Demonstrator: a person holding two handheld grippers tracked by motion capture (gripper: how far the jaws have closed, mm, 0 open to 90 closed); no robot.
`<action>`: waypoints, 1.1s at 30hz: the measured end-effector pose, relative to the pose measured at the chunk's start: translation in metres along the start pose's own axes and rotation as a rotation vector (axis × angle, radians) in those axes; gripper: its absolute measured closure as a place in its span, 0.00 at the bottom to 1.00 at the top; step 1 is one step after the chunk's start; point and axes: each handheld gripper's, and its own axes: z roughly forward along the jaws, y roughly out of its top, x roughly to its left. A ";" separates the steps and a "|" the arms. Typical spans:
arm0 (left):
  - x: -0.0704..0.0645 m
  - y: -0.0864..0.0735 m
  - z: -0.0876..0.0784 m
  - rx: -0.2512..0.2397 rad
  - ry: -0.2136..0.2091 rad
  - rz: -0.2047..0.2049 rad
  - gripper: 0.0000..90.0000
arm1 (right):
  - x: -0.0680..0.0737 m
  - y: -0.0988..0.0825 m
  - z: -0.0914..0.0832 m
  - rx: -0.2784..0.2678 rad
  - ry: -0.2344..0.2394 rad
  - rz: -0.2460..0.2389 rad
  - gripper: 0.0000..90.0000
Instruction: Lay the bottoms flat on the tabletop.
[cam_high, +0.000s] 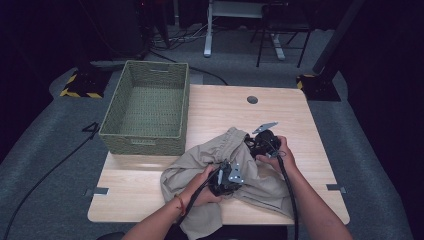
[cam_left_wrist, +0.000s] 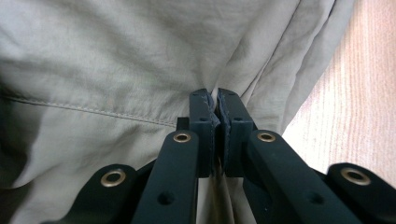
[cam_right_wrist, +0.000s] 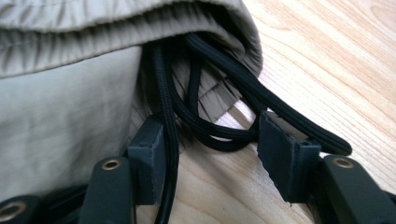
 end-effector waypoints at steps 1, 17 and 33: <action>0.000 0.000 -0.005 -0.014 0.009 0.005 0.95 | 0.000 0.001 0.000 0.009 -0.002 0.013 0.50; 0.011 -0.033 -0.082 -0.068 0.167 -0.040 0.96 | -0.037 -0.001 -0.006 0.102 -0.183 0.054 0.52; 0.004 -0.066 -0.097 -0.085 0.174 -0.106 0.47 | -0.058 -0.041 -0.062 -0.159 -0.122 0.109 0.46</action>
